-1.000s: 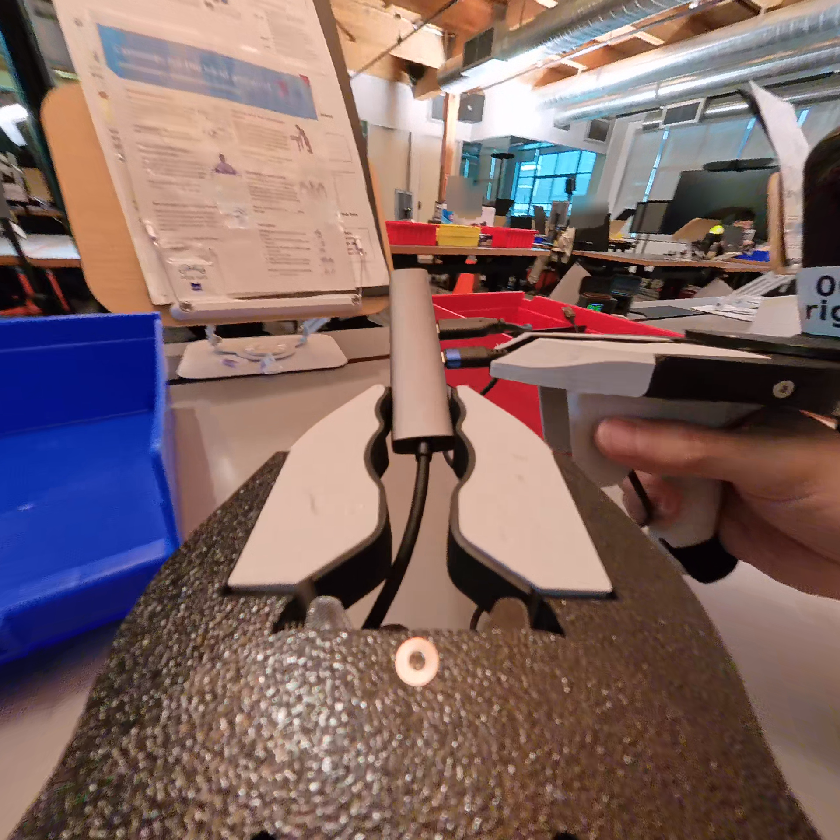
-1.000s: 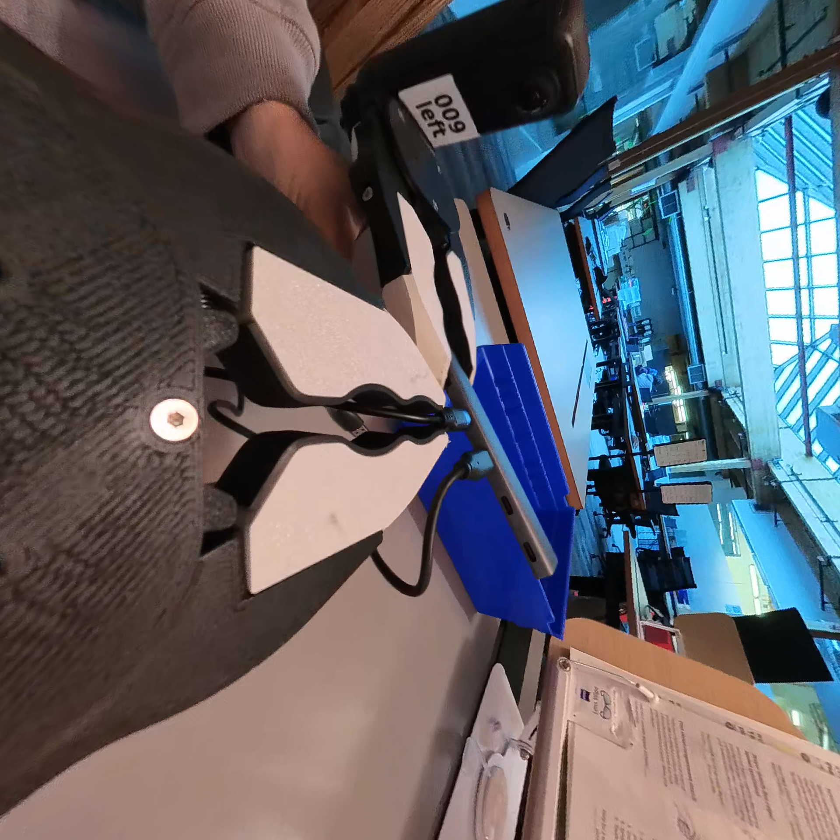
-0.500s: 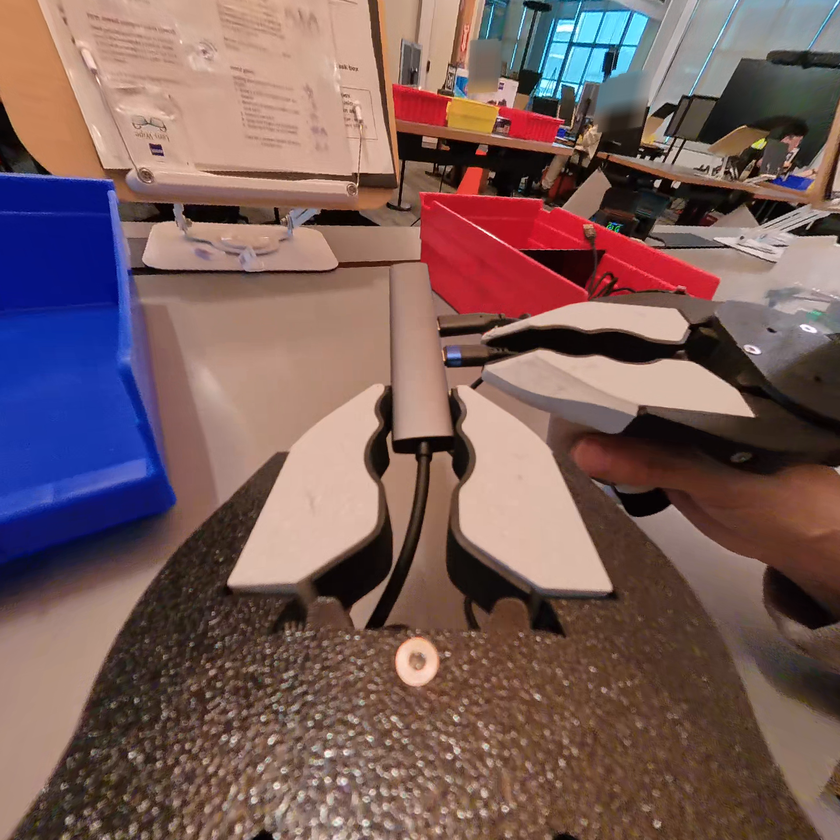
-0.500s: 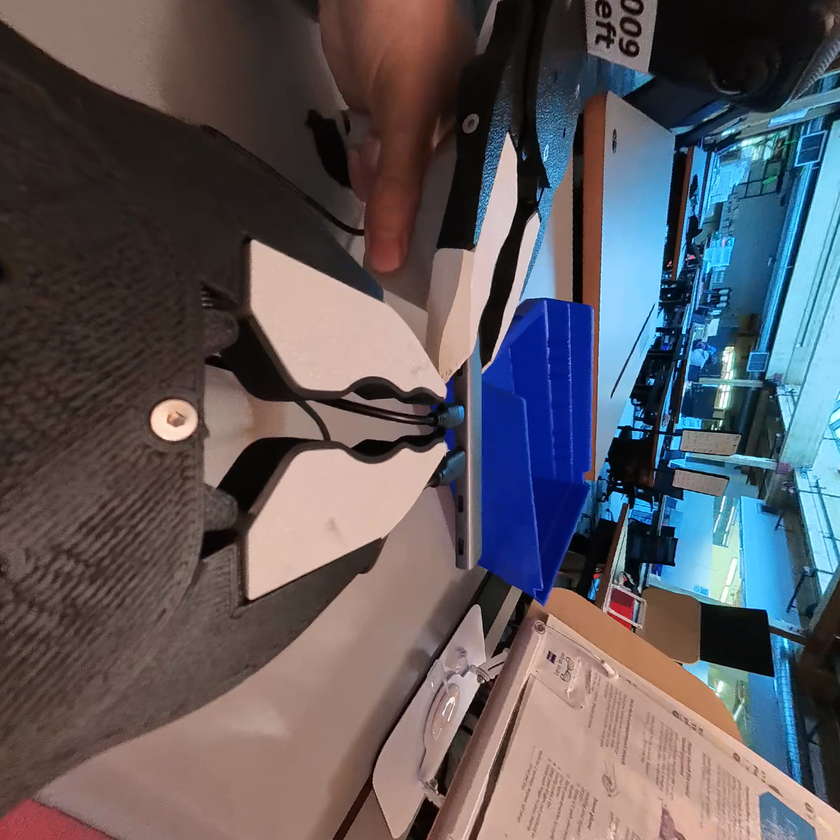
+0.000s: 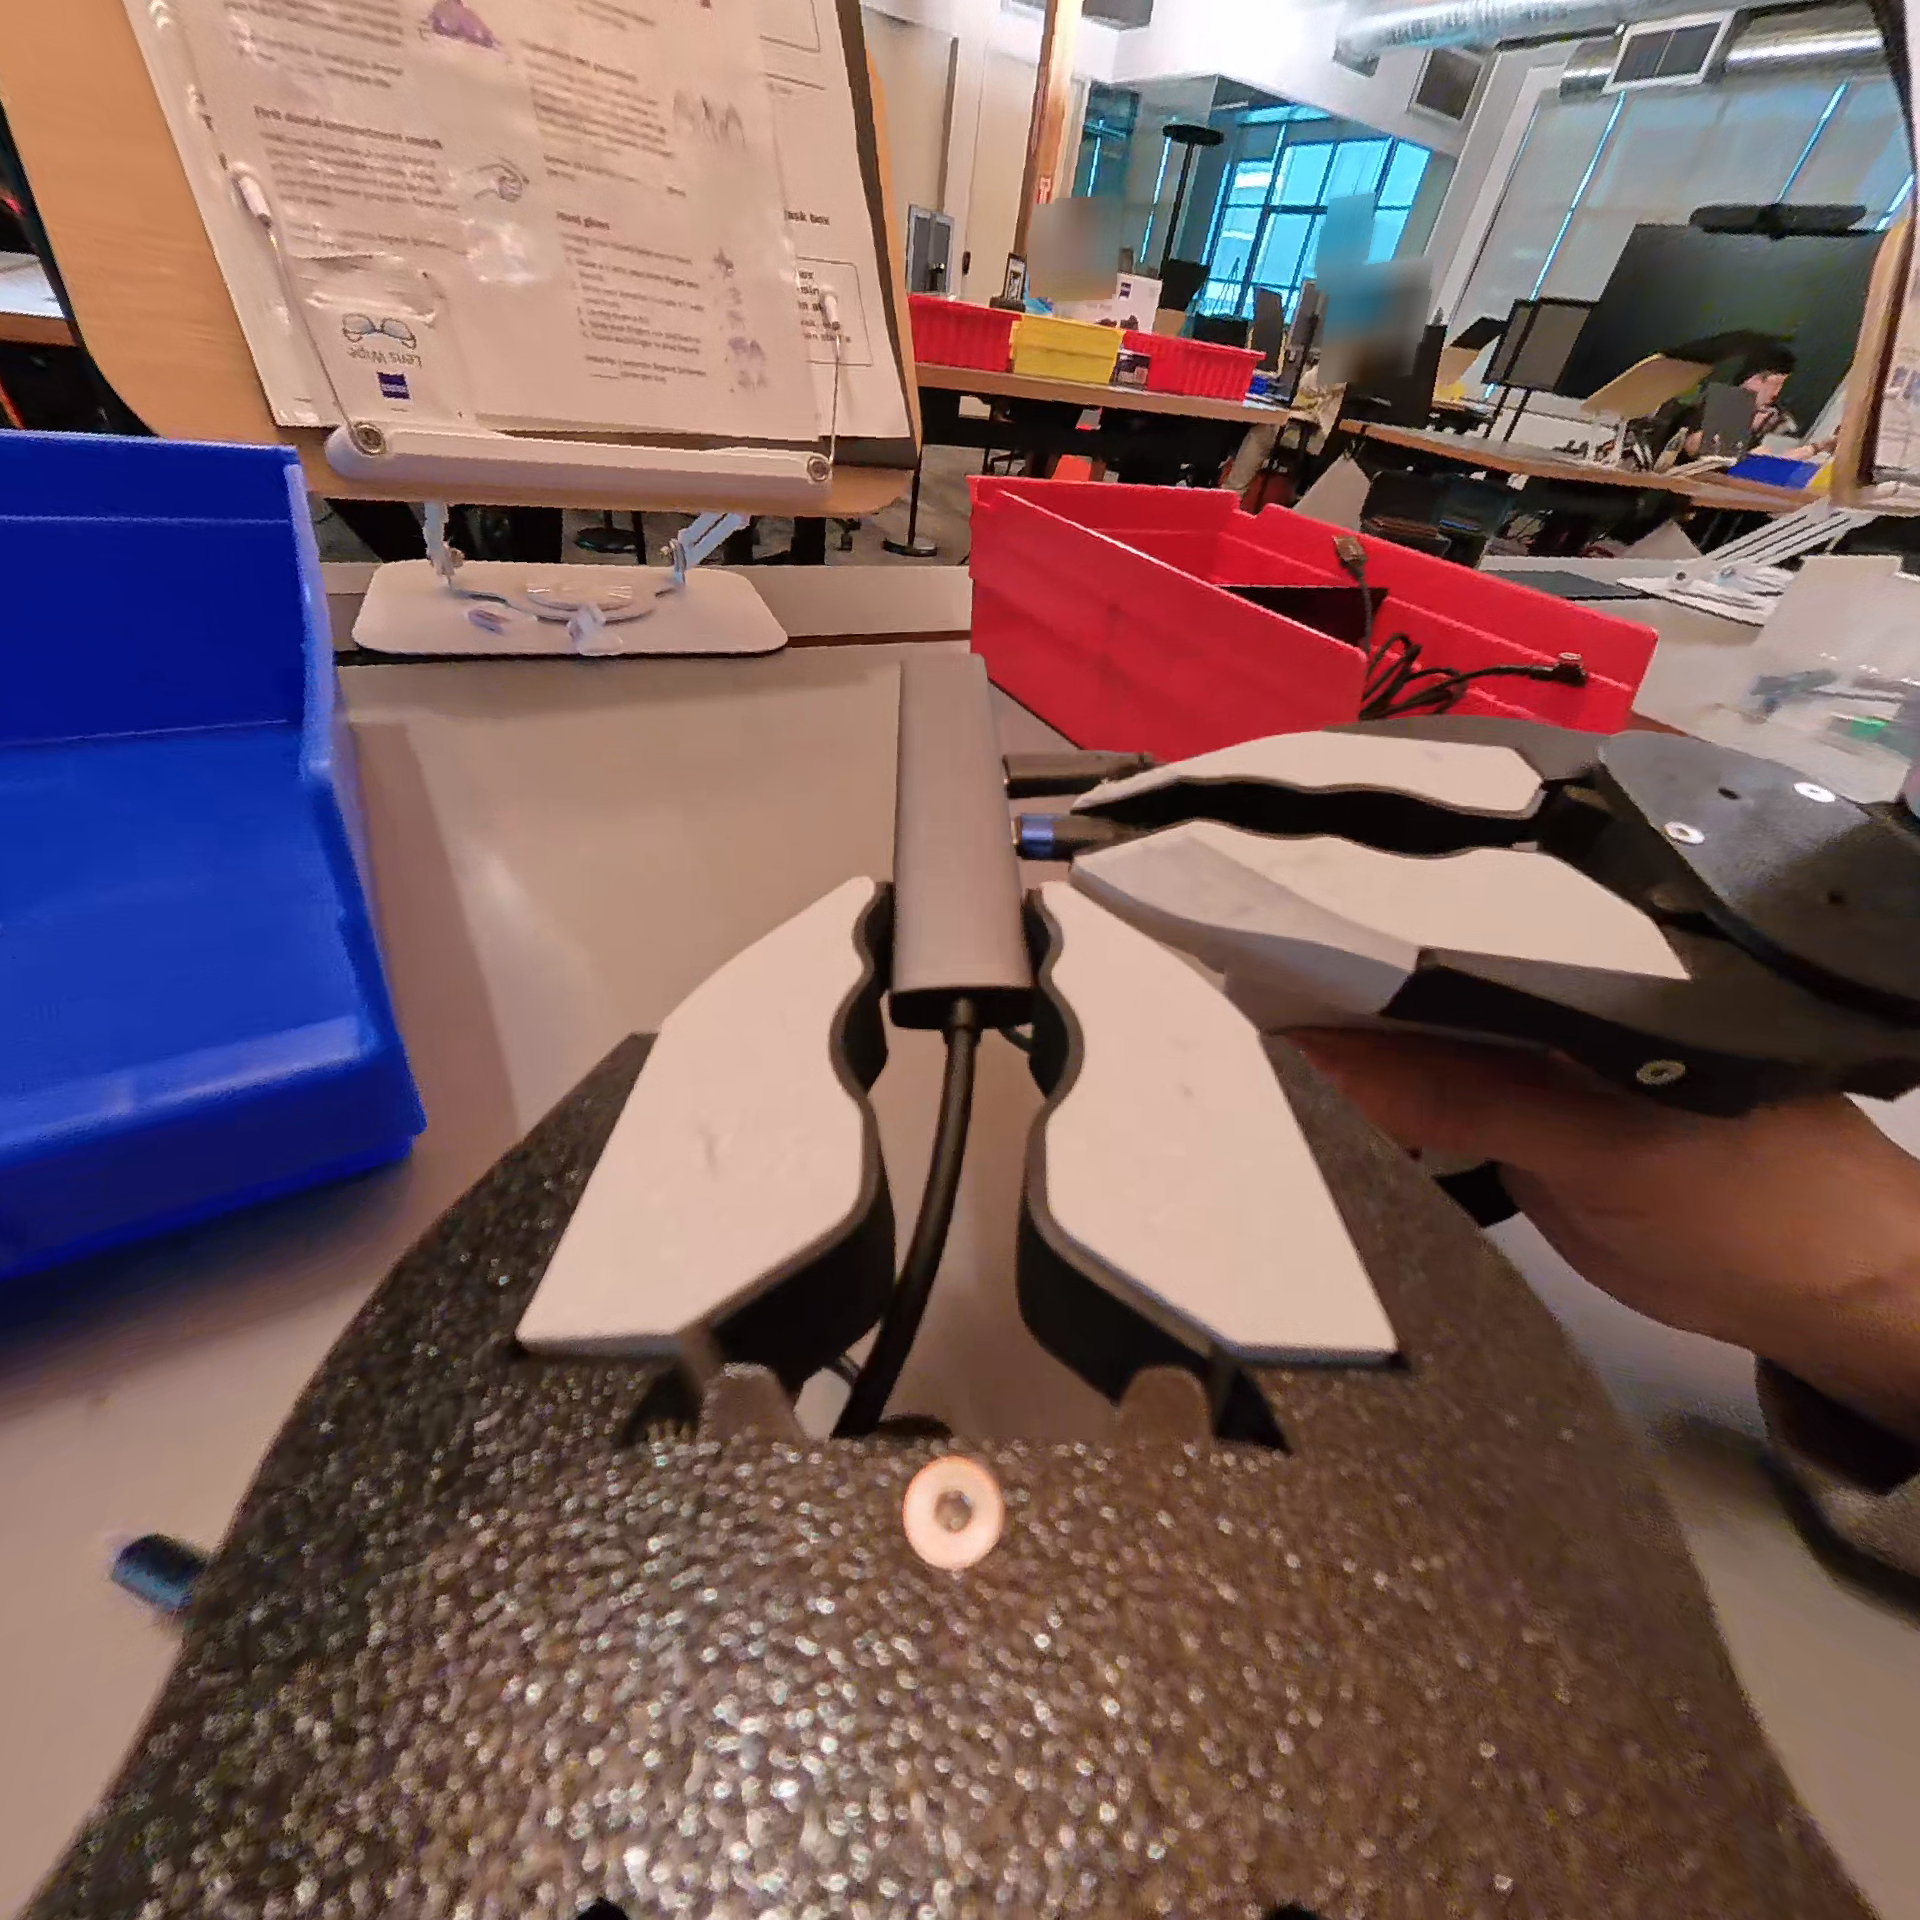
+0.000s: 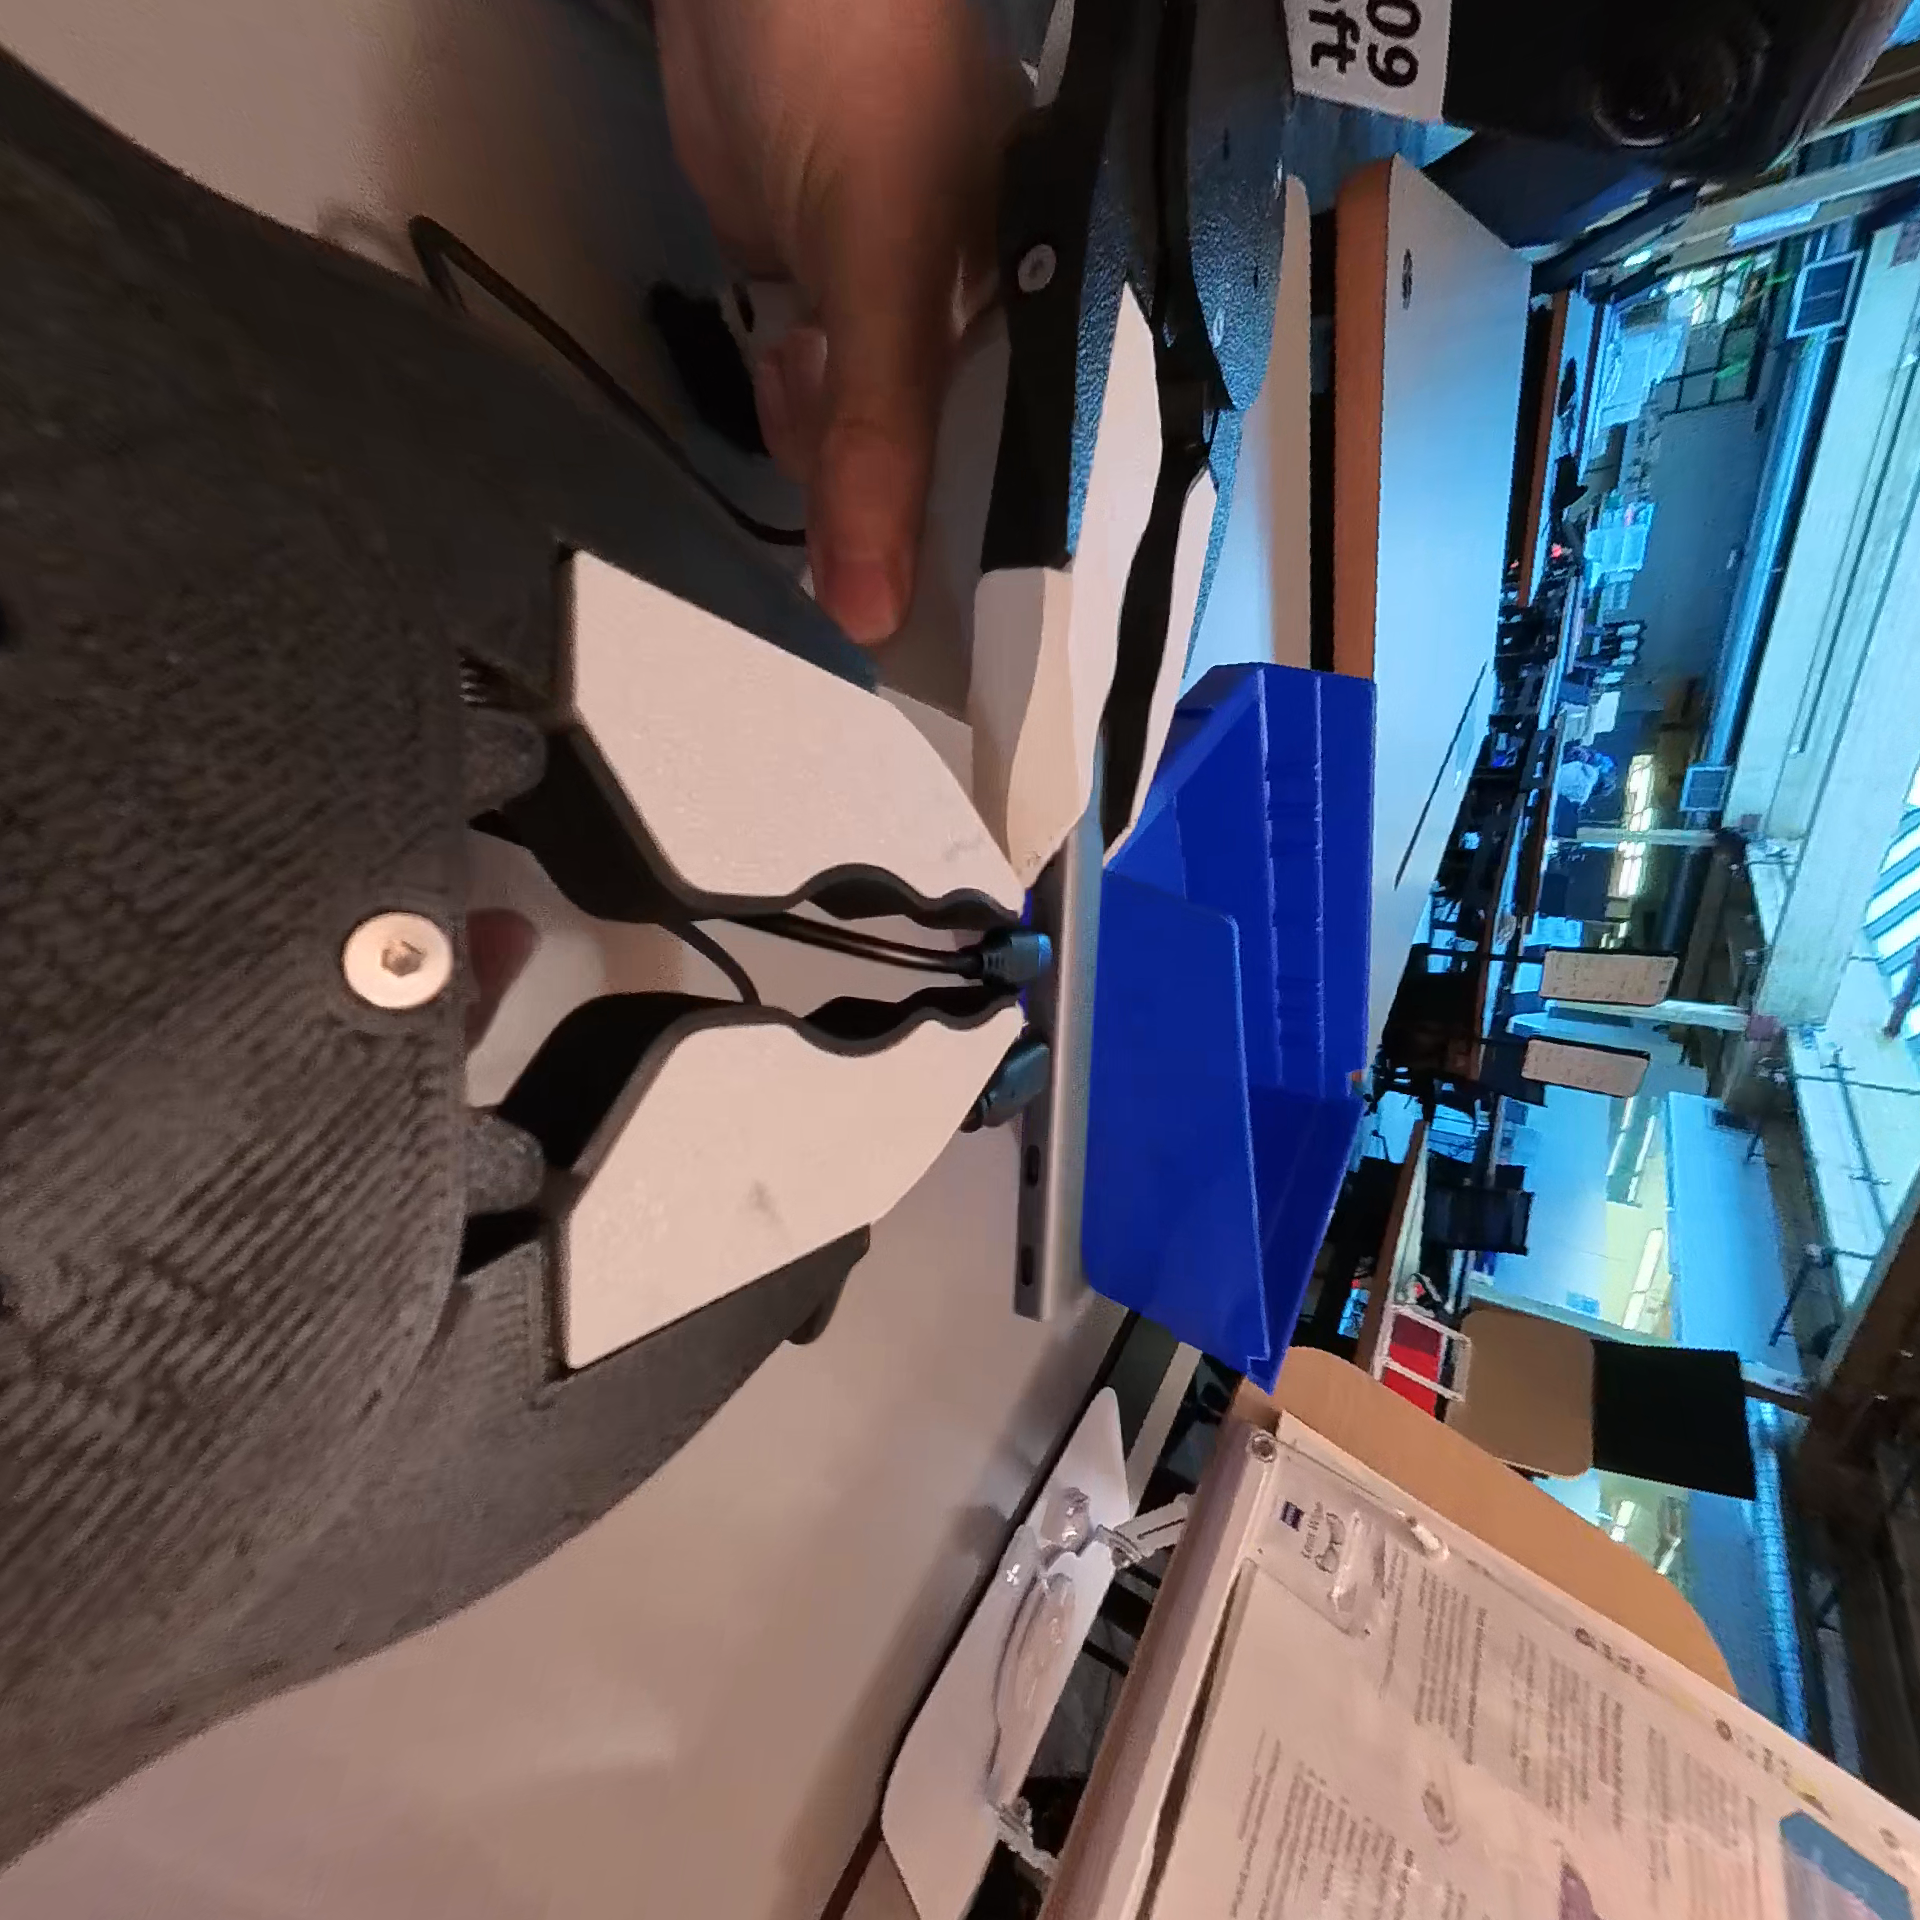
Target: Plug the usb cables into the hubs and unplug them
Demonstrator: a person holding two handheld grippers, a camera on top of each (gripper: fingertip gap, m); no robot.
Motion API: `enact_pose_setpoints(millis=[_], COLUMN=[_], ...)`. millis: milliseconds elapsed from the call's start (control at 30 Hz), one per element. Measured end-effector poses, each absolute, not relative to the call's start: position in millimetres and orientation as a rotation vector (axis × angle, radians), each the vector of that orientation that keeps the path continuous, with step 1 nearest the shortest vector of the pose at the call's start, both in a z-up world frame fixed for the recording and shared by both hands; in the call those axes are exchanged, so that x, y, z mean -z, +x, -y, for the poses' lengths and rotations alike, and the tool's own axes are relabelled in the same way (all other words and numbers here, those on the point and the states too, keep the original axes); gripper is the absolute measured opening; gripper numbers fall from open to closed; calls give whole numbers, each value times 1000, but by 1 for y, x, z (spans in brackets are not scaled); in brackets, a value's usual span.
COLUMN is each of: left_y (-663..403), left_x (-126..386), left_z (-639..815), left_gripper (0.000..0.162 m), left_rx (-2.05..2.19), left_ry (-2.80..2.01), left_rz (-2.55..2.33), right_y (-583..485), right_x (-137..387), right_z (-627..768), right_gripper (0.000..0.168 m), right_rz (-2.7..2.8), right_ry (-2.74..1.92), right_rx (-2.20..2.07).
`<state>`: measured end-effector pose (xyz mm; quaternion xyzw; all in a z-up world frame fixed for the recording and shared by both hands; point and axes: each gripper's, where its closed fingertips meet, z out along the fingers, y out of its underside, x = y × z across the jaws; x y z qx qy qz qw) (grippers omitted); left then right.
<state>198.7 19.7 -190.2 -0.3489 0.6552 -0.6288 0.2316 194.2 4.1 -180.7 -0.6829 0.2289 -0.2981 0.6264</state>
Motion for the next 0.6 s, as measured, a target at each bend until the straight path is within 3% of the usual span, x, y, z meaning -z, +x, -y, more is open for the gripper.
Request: enact_pose_setpoints(millis=[600], left_y=[191], left_x=[183], left_z=[-12], left_gripper=[24], left_rx=[1761], left_ry=[-826], left_rz=[-1799], right_y=[177], right_x=[182], right_z=[8], right_gripper=[11], right_rz=[-608], right_ry=[-1696], right_rx=[810])
